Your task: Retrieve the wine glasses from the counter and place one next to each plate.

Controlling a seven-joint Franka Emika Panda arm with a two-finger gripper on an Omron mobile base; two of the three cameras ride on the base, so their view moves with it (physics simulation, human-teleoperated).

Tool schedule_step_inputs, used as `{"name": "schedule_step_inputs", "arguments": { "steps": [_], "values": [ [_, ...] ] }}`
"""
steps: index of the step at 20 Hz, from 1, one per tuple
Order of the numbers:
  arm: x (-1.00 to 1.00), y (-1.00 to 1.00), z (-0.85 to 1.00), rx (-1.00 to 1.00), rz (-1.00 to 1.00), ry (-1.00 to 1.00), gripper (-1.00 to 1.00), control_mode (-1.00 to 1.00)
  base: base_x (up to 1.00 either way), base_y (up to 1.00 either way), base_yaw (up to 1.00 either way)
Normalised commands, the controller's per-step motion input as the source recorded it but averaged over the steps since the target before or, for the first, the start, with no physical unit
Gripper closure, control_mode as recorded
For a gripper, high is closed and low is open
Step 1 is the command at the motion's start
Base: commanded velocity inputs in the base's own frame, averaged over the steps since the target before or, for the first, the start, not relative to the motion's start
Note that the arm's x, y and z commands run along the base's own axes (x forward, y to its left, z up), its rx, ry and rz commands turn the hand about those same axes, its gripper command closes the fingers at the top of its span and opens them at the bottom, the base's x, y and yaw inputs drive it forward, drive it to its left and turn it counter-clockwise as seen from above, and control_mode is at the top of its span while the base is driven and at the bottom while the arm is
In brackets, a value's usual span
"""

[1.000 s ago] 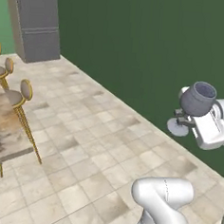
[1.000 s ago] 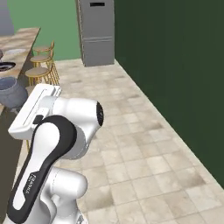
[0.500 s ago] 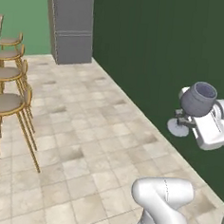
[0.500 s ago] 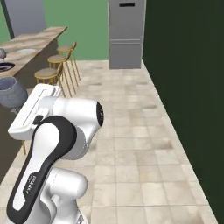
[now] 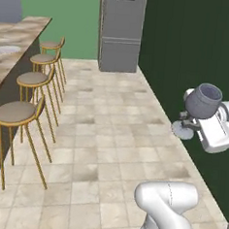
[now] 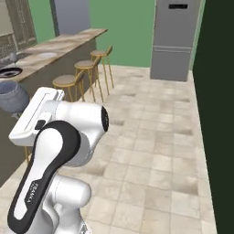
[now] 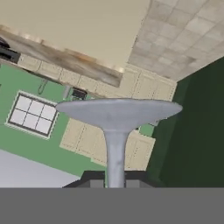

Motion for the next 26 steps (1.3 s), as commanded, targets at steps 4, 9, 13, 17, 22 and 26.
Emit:
{"name": "schedule_step_inputs", "arguments": {
  "steps": [4,9,13,17,22,26],
  "values": [
    [0.00,0.00,0.00,0.00,0.00,0.00,1.00,1.00,1.00,-0.66,0.45],
    [0.00,0.00,0.00,0.00,0.00,0.00,1.00,1.00,1.00,-0.90,0.40],
    [0.00,0.00,0.00,0.00,0.00,0.00,1.00,1.00,1.00,-0.83,0.44],
    [0.00,0.00,0.00,0.00,0.00,0.00,1.00,1.00,1.00,-0.78,0.44],
    [0.00,0.00,0.00,0.00,0.00,0.00,1.00,1.00,1.00,-0.76,0.44],
    [0.00,0.00,0.00,0.00,0.00,0.00,1.00,1.00,1.00,-0.89,0.41]
  ]
}}
